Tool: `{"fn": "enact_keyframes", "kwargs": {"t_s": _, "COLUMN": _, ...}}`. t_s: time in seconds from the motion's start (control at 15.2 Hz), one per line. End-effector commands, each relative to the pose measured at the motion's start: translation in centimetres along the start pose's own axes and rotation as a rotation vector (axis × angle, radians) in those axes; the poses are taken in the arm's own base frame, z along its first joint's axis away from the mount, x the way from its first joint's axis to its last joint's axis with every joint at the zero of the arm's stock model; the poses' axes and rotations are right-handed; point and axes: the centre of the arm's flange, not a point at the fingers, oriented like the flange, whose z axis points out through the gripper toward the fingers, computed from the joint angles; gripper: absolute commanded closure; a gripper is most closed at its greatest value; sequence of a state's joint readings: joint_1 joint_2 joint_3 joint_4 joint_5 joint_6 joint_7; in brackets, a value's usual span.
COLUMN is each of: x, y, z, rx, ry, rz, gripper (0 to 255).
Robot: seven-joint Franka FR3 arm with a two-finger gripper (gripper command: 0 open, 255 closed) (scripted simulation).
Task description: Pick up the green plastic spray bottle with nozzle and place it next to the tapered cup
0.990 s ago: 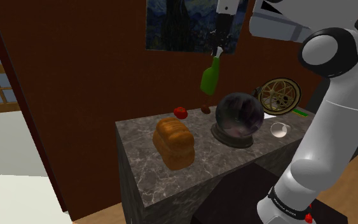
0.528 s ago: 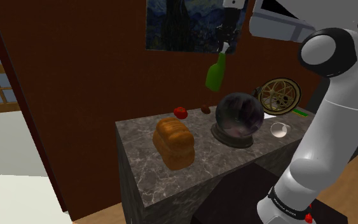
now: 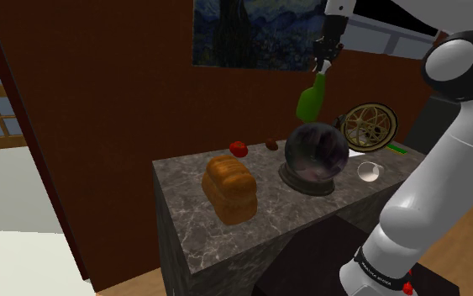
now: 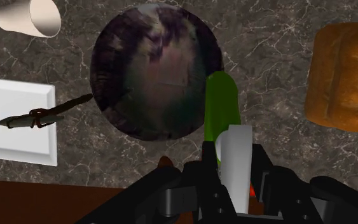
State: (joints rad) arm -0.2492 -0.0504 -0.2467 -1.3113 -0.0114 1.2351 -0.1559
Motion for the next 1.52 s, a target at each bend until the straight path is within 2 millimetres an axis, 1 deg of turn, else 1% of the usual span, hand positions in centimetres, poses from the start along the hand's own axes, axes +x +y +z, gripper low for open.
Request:
{"fn": "enact_keyframes", "kwargs": {"t_s": 0.0, "x": -1.2, "y": 2.3, "z": 0.0, "rx": 0.000, "ry": 0.000, "rz": -0.002, "gripper": 255}}
{"fn": "enact_keyframes", "kwargs": {"t_s": 1.45, "x": -14.1, "y": 28.4, "z": 0.1, "rx": 0.000, "ry": 0.000, "rz": -0.002, "gripper": 255}}
